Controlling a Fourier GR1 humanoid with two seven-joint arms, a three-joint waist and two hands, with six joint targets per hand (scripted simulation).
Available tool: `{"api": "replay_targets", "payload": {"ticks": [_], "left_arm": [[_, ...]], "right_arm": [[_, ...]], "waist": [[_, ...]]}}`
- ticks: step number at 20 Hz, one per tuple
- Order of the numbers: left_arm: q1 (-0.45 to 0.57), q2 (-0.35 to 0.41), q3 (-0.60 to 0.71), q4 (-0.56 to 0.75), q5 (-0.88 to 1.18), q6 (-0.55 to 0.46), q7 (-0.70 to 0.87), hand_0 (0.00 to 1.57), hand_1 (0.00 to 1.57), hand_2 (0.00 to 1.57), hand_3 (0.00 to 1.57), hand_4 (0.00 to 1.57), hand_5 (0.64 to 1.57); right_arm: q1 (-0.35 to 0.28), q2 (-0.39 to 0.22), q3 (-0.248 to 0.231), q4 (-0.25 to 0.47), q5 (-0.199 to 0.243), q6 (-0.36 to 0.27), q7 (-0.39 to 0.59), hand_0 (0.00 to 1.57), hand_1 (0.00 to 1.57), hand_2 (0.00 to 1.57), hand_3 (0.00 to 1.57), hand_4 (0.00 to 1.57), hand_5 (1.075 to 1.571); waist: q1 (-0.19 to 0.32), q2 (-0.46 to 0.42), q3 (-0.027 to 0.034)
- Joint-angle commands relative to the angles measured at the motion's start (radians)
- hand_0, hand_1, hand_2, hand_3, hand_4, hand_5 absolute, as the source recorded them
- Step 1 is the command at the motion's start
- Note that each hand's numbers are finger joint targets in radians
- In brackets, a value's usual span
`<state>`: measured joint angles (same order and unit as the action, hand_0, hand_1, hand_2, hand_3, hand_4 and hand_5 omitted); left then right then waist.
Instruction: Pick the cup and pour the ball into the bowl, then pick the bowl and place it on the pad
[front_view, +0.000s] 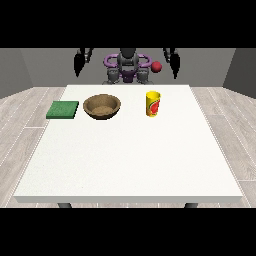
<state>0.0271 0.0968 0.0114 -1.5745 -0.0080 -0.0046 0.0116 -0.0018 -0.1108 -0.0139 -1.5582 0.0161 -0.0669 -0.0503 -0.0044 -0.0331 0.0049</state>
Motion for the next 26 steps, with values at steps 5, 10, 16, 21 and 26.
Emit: {"api": "replay_targets", "payload": {"ticks": [5, 10, 16, 21, 26], "left_arm": [[-0.011, 0.047, 0.014, -0.094, 0.008, -0.011, 0.096, 0.0, 0.0, 0.0, 0.0, 0.0, 1.535], [-0.056, -0.094, -0.183, -0.222, 0.092, 0.2, 0.377, 0.0, 0.0, 0.0, 0.0, 0.0, 1.536], [-0.054, -0.096, -0.22, -0.348, 0.042, 0.244, 0.372, 0.0, 0.0, 0.0, 0.0, 0.0, 1.536], [-0.168, -0.067, -0.123, -0.246, 0.054, 0.201, 0.234, 0.0, 0.0, 0.0, 0.0, 0.0, 1.523], [-0.264, -0.068, -0.068, -0.107, 0.03, 0.197, 0.046, 0.0, 0.0, 0.0, 0.0, 0.0, 1.505]], "right_arm": [[-0.018, -0.041, -0.006, -0.094, -0.015, 0.019, 0.098, 0.0, 0.0, 0.0, 0.0, 0.62, 1.559], [0.032, -0.036, -0.039, -0.119, -0.149, 0.078, 0.245, 0.0, 0.0, 0.0, 0.0, 0.61, 1.561], [0.0, -0.055, -0.114, -0.242, -0.223, 0.079, 0.303, 0.0, 0.0, 0.0, 0.0, 0.53, 1.562], [-0.031, -0.021, -0.087, -0.19, -0.183, 0.094, 0.165, 0.0, 0.0, 0.0, 0.0, 0.42, 1.562], [-0.11, -0.056, -0.132, -0.142, -0.201, 0.137, 0.078, 0.0, 0.0, 0.0, 0.0, 0.3, 1.569]], "waist": [[0.007, -0.24, -0.0027], [-0.03, -0.266, -0.0043], [-0.015, -0.143, -0.0049], [-0.039, 0.006, -0.005], [-0.059, 0.134, -0.005]]}}
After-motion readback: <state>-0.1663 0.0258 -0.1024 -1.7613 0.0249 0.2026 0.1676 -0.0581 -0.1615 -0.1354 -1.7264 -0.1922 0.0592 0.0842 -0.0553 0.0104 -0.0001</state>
